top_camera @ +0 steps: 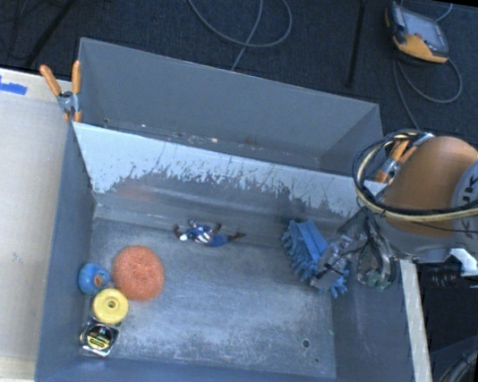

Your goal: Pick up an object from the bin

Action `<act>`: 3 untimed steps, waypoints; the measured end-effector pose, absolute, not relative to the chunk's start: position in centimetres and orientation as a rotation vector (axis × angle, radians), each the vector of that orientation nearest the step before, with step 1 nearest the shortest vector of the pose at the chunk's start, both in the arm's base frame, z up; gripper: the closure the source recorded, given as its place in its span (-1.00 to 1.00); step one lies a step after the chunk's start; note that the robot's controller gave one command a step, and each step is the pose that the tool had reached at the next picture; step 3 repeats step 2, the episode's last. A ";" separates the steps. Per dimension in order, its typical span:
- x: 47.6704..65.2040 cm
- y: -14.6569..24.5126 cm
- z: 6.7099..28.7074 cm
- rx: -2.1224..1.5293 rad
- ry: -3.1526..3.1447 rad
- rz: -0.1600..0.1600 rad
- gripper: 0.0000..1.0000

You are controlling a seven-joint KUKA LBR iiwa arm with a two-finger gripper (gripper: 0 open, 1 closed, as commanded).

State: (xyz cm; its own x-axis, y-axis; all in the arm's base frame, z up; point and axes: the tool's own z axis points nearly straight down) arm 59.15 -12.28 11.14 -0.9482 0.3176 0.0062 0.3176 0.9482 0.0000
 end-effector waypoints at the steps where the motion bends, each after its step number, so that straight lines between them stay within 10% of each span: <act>1: 59.5 -13.0 17.3 -0.482 -3.102 -0.001 1.00; 3: 59.3 -13.2 20.5 -0.502 -3.108 0.000 1.00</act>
Offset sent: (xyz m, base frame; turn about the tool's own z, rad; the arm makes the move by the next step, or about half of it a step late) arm -0.0005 -0.0096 0.0904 -0.0018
